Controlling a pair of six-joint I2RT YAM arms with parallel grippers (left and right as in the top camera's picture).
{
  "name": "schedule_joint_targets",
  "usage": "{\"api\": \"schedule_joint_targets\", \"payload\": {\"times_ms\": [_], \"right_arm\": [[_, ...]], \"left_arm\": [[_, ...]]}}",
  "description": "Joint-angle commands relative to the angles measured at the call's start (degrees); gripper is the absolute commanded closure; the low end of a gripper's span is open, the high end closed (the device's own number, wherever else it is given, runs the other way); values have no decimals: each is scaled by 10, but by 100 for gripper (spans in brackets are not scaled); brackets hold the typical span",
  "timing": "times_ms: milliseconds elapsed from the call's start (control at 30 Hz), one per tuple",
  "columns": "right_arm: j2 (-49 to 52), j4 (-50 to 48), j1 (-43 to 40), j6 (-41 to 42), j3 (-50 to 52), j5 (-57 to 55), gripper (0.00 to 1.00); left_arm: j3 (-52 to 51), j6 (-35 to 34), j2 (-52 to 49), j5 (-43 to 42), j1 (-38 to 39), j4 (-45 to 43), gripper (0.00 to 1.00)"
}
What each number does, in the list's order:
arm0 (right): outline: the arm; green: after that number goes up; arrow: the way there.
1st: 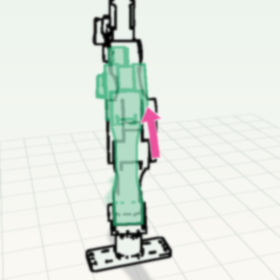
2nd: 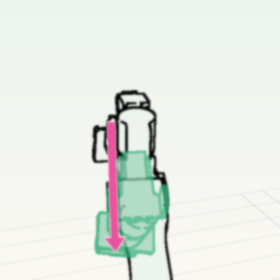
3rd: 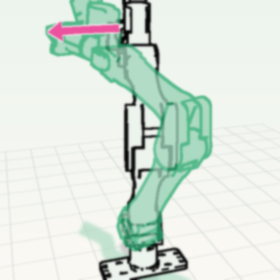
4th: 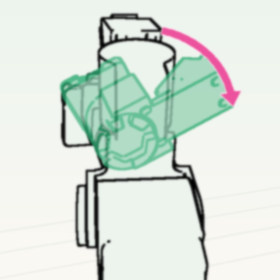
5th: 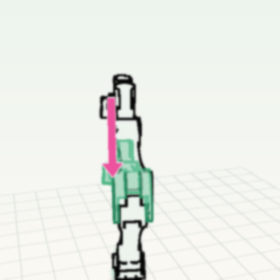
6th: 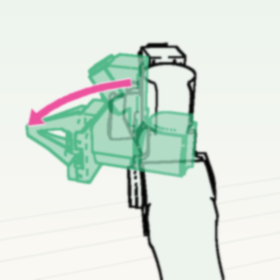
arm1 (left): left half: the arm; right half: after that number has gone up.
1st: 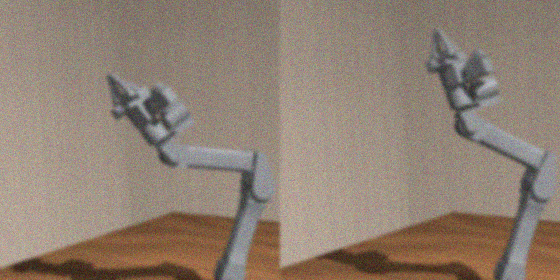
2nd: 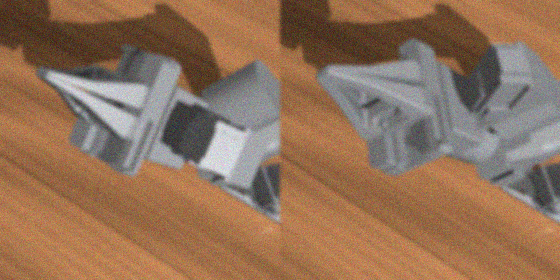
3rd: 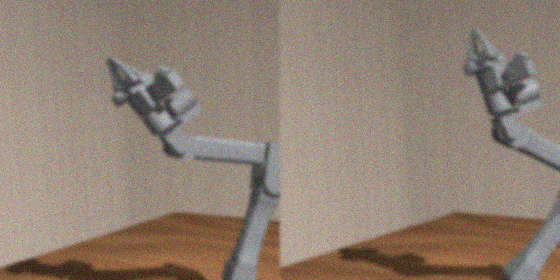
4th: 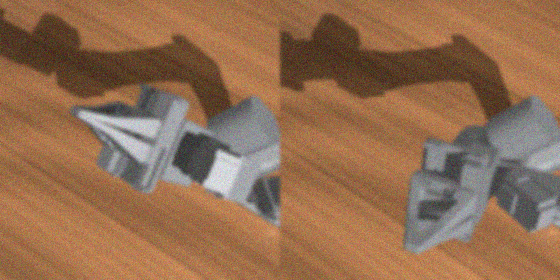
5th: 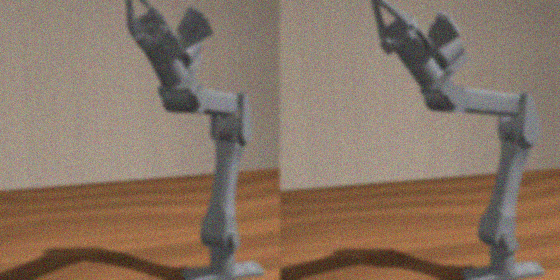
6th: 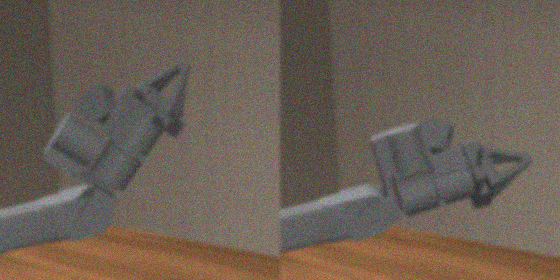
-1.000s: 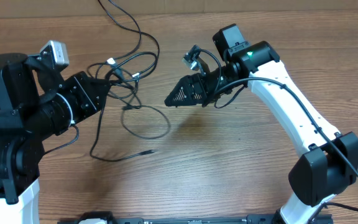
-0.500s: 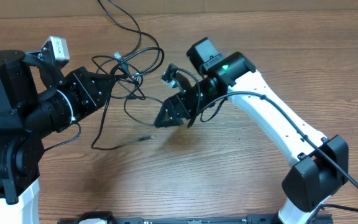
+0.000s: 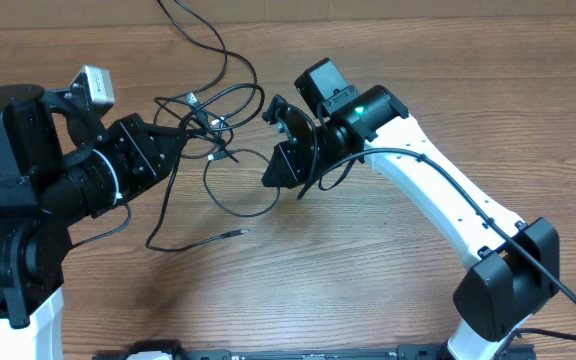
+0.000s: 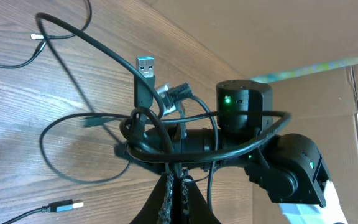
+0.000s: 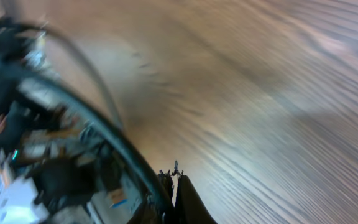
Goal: Untangle cables
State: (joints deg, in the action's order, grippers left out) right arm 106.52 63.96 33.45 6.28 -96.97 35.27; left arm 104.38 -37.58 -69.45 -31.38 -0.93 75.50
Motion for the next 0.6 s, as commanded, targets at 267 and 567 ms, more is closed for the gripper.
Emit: {"api": "schedule_joint_targets", "payload": {"times_ms": [267, 567], "right_arm": [[1, 41, -41, 277, 2, -257, 96], [1, 89, -88, 293, 2, -273, 96]], "left_arm": [[9, -10, 1, 195, 2, 68, 96], [9, -14, 1, 208, 2, 76, 96]]}}
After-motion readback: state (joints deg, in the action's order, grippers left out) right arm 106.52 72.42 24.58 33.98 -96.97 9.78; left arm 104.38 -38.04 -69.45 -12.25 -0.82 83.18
